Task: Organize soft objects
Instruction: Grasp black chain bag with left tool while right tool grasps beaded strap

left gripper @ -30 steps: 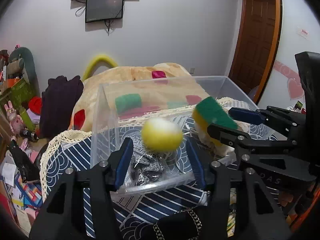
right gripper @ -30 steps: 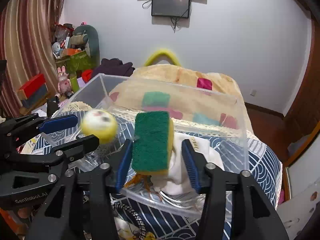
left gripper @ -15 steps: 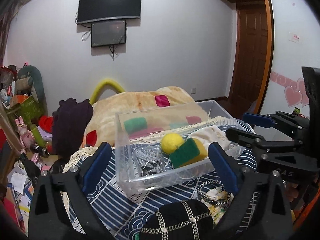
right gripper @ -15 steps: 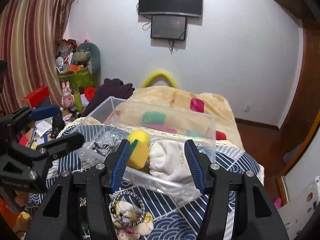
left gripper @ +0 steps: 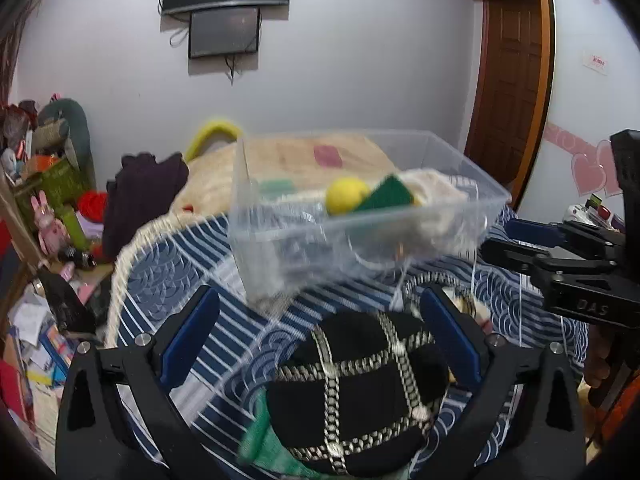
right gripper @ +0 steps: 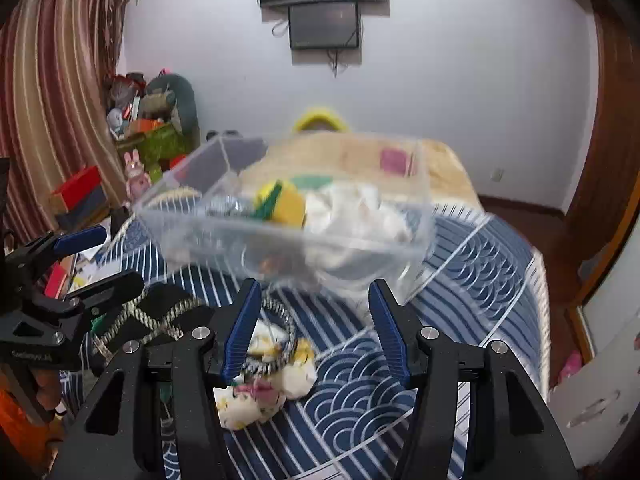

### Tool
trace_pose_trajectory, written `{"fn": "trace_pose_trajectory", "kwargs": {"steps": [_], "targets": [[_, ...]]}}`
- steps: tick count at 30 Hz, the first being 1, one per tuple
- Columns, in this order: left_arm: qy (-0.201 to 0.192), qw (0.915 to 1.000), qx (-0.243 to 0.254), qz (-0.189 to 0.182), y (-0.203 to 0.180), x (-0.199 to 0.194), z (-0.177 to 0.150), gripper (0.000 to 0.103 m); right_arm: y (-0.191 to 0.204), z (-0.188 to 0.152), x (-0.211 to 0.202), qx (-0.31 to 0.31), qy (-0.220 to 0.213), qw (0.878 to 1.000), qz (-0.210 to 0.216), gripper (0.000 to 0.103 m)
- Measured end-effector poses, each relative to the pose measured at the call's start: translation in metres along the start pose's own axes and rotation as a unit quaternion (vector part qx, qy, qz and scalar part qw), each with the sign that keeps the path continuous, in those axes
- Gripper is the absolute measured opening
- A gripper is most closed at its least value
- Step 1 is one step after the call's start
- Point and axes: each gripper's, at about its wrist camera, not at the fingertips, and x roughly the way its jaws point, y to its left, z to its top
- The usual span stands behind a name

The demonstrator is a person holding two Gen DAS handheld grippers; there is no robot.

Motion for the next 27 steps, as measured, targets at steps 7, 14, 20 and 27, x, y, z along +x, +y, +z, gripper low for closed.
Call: {"fn": "trace_pose_trajectory", "kwargs": {"steps": [7, 14, 20, 27], "targets": [[0.028, 0.9994, -0.004, -0.022, -0.004, 0.016, -0.025, 0.081, 0.006, -0.017, 0.03, 0.003, 0.052, 0.998, 0.018, 0.03], [0.034, 0.9987, -0.017, -0.034, -0.001, 0.021, -0.034, 0.059, 0.011, -0.019, 0.045, 0.003, 0.074, 0.997, 0.024, 0.009], [0.028, 0.9981, -0.037, -0.04, 0.008, 0.018, -0.037, 0.033, 0.017, -0.019, 0.043, -0.014, 0.059, 0.998, 0.017, 0.007], [0.0, 0.9998, -0.009, -0.018, -0.001, 0.002, -0.033, 0.015, 0.011, -0.019, 0.023, -0.018, 0.024, 0.999, 0.013, 0.006]]}}
